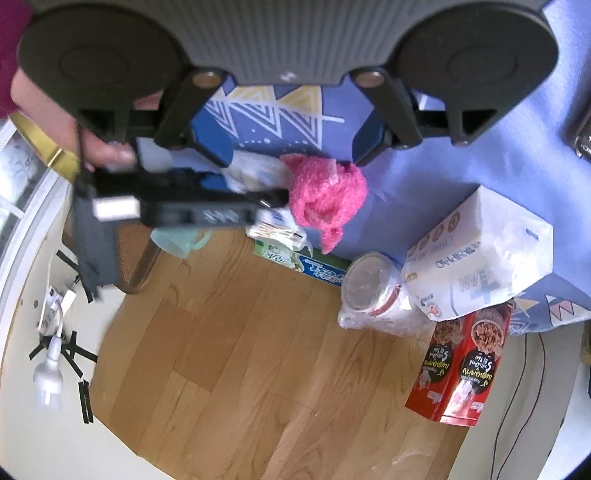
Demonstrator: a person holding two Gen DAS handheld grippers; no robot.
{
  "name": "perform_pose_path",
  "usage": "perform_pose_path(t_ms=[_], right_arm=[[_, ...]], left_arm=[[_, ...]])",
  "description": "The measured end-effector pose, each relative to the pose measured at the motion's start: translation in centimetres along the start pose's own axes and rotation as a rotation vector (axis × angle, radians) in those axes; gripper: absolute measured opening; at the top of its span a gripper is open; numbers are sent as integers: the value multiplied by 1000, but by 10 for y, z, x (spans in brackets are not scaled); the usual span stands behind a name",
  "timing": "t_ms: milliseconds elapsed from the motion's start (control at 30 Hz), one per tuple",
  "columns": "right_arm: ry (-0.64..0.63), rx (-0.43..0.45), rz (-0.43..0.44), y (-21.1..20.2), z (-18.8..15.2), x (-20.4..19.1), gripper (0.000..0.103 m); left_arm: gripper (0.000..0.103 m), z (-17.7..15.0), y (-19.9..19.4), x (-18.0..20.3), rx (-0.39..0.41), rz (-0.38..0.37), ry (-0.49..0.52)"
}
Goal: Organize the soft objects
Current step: 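Grasp the white barcode-printed packet with the right gripper, then carry the white packet into the pink tin and open the right gripper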
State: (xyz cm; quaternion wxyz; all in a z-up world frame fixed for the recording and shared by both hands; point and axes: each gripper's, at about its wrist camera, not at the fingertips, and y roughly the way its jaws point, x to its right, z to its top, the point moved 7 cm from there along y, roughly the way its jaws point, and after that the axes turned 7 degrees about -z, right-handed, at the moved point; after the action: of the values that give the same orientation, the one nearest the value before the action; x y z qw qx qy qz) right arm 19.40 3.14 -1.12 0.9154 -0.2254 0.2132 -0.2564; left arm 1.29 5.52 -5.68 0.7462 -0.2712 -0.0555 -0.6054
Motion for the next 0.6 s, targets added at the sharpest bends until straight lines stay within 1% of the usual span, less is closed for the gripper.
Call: perform_pose_path(t_ms=[67,133,200,300,333,367,400,433,467,533,600], right_arm=[[-9,3,-12,-13,-10,12,67],[-25,-4,10,-35,-29,26,67],[-80,-3,19,-61,-49,33,67],[-195,12,60,-105,-81,37,77],[-218,39,34,-121,-90,42,89],[-225,73,-8,-133,-96,46,99],[-230,98,-31,-142,-101,50,99],[-235,110,-39,-150,-106,52,99],[-231,112,-31,-154,-110,51,99],[-216,101,8,-153,-115,46,99],[-228,81,22,-145,-120,42,99]], left_arm=[[73,-1,0,1,1,-1,0],[73,-1,0,3,-3,-6,7],[74,-3,3,6,-29,-31,17],[74,-7,9,19,-102,-106,34],[74,-9,10,26,-123,-140,26],[74,-12,11,36,-144,-186,2],[74,-15,13,46,-163,-226,-17],[74,-17,15,58,-184,-264,-25],[74,-20,19,69,-203,-285,-20],[74,-28,31,88,-254,-280,1],[74,-40,44,98,-323,-244,-7]])
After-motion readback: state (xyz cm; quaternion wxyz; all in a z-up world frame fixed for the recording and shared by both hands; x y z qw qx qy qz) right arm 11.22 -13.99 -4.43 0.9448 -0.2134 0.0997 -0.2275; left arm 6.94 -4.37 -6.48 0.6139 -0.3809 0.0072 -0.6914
